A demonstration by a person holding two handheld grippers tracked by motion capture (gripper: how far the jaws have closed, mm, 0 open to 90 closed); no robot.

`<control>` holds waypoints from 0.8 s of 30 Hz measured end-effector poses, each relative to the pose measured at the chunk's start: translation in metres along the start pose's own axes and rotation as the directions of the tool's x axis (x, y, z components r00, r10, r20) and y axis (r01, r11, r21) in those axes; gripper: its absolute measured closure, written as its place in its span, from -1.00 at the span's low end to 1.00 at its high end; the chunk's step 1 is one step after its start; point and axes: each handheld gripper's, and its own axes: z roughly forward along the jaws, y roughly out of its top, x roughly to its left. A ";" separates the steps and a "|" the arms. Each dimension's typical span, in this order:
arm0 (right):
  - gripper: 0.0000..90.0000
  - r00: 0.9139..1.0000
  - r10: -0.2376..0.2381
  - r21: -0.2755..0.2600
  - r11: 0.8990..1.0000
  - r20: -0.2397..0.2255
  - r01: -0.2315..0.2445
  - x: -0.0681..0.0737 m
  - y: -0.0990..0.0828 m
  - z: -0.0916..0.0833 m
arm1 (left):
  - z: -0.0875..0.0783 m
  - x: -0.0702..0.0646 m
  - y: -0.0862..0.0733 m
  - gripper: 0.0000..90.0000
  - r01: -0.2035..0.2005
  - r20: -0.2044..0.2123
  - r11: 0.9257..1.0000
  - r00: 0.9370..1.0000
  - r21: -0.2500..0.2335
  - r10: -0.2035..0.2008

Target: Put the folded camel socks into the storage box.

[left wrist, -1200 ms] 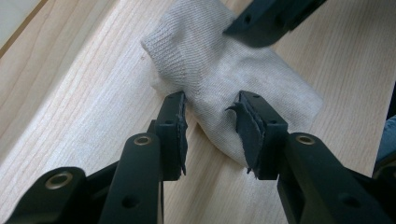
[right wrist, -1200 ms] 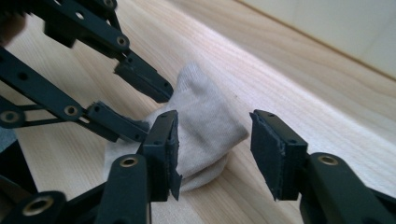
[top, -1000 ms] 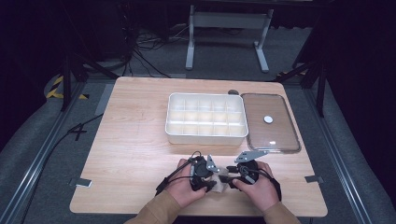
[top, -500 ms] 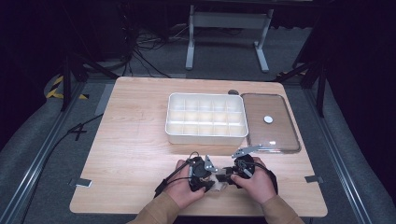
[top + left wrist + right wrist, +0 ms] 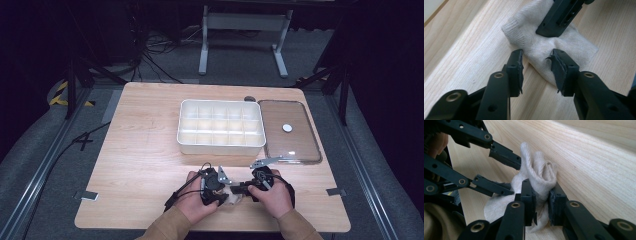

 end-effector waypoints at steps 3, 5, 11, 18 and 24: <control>0.74 1.000 -0.023 -0.001 1.000 0.008 0.023 0.003 0.001 -0.002 | -0.007 0.005 -0.003 0.27 0.004 0.008 1.000 1.000 -0.002 -0.004; 0.74 0.999 -0.045 0.001 0.999 0.017 0.045 0.006 0.003 -0.004 | -0.014 0.010 -0.005 0.23 0.017 0.015 1.000 1.000 -0.014 -0.017; 0.74 0.992 -0.109 -0.009 0.994 0.059 0.110 0.008 0.010 -0.016 | -0.032 0.024 -0.013 0.11 0.051 0.030 0.997 0.998 -0.061 -0.049; 0.74 0.983 -0.152 -0.003 0.988 0.107 0.153 0.007 0.025 -0.034 | -0.045 0.041 -0.032 0.05 0.086 0.012 0.993 0.996 -0.078 -0.085; 0.74 0.966 -0.202 -0.004 0.979 0.158 0.206 0.007 0.043 -0.056 | -0.059 0.057 -0.047 0.02 0.145 0.009 0.985 0.989 -0.096 -0.145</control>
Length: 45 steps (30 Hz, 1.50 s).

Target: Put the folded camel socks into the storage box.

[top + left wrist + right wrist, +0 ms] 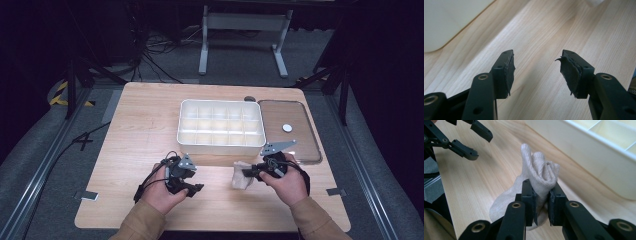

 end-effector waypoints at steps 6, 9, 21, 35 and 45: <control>0.73 0.999 -0.039 0.008 0.999 0.036 0.038 -0.006 0.017 -0.016 | -0.012 0.011 -0.005 0.01 0.062 -0.007 0.998 0.998 -0.018 -0.062; 0.73 0.995 -0.074 0.017 0.997 0.066 0.073 -0.009 0.028 -0.023 | -0.016 0.016 -0.007 -0.01 0.085 -0.025 0.996 0.996 -0.016 -0.085; 0.73 0.983 -0.137 0.048 0.990 0.124 0.132 -0.028 0.056 -0.041 | -0.031 0.025 -0.021 -0.06 0.115 -0.086 0.993 0.990 -0.018 -0.116; 0.72 0.971 -0.139 0.064 0.990 0.194 0.129 -0.053 0.079 -0.054 | -0.035 0.031 -0.024 -0.01 0.138 -0.105 0.990 0.985 0.008 -0.136; 0.71 0.962 -0.134 0.077 0.990 0.239 0.119 -0.076 0.093 -0.055 | -0.036 0.034 -0.025 0.01 0.153 -0.091 0.988 0.984 0.012 -0.151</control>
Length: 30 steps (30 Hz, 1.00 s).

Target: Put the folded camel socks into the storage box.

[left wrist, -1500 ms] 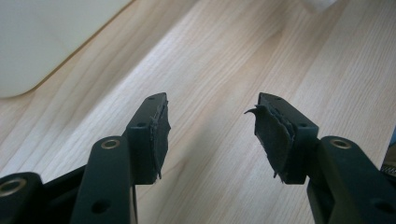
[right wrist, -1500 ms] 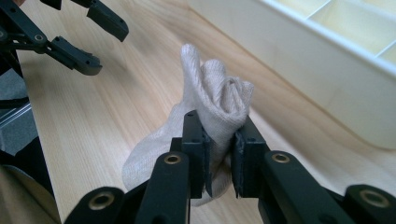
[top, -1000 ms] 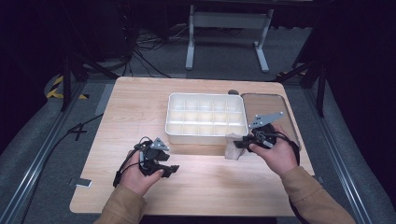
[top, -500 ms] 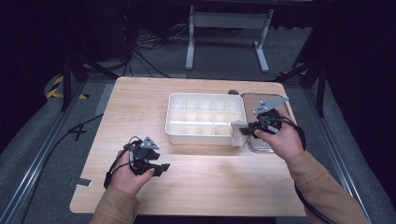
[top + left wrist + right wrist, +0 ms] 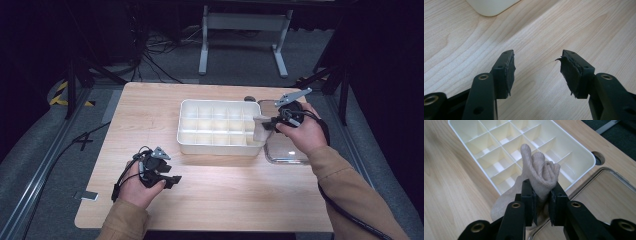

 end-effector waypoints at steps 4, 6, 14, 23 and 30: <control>0.71 0.997 -0.060 0.020 0.998 0.053 0.059 -0.001 0.004 0.003 | -0.001 -0.001 0.000 0.01 0.001 -0.006 1.000 1.000 -0.016 -0.001; 0.71 0.997 -0.062 0.022 0.998 0.040 0.061 -0.004 0.005 0.007 | -0.002 -0.002 0.000 0.02 0.001 -0.001 1.000 1.000 -0.027 -0.001; 0.71 0.996 -0.084 0.058 0.995 0.016 0.083 -0.003 0.005 0.029 | -0.001 -0.002 0.000 0.02 0.000 0.007 1.000 1.000 -0.021 0.000; 0.70 0.984 -0.174 0.115 0.979 0.035 0.169 0.002 0.004 0.052 | 0.001 -0.002 0.001 0.02 -0.006 0.005 1.000 1.000 -0.021 0.006; 0.70 0.972 -0.232 0.154 0.962 0.031 0.225 0.006 0.000 0.067 | 0.002 -0.003 0.001 0.02 -0.010 0.005 1.000 1.000 -0.015 0.010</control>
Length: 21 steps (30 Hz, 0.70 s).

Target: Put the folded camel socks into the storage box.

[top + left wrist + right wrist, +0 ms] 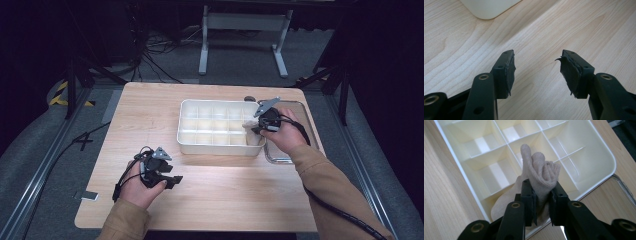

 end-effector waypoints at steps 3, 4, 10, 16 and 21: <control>0.70 1.000 -0.004 0.020 1.000 -0.008 0.004 0.002 -0.003 0.006 | 0.000 0.000 0.000 0.01 0.003 -0.004 1.000 1.000 -0.001 -0.003; 0.70 1.000 0.005 0.030 1.000 -0.014 -0.005 0.002 -0.005 0.009 | 0.000 0.000 0.000 0.01 0.006 -0.004 1.000 1.000 -0.001 -0.006; 0.69 0.999 0.019 0.071 0.997 -0.036 -0.016 0.005 -0.005 0.016 | 0.002 -0.001 0.000 0.00 -0.004 -0.014 1.000 1.000 0.006 0.004; 0.68 0.997 0.054 0.147 0.988 -0.061 -0.044 0.009 -0.002 0.022 | 0.002 -0.001 0.000 0.00 -0.011 -0.021 1.000 1.000 0.015 0.011; 0.68 0.994 0.084 0.209 0.976 -0.073 -0.067 0.009 0.000 0.029 | 0.003 -0.001 0.000 -0.01 -0.010 -0.021 1.000 1.000 0.012 0.010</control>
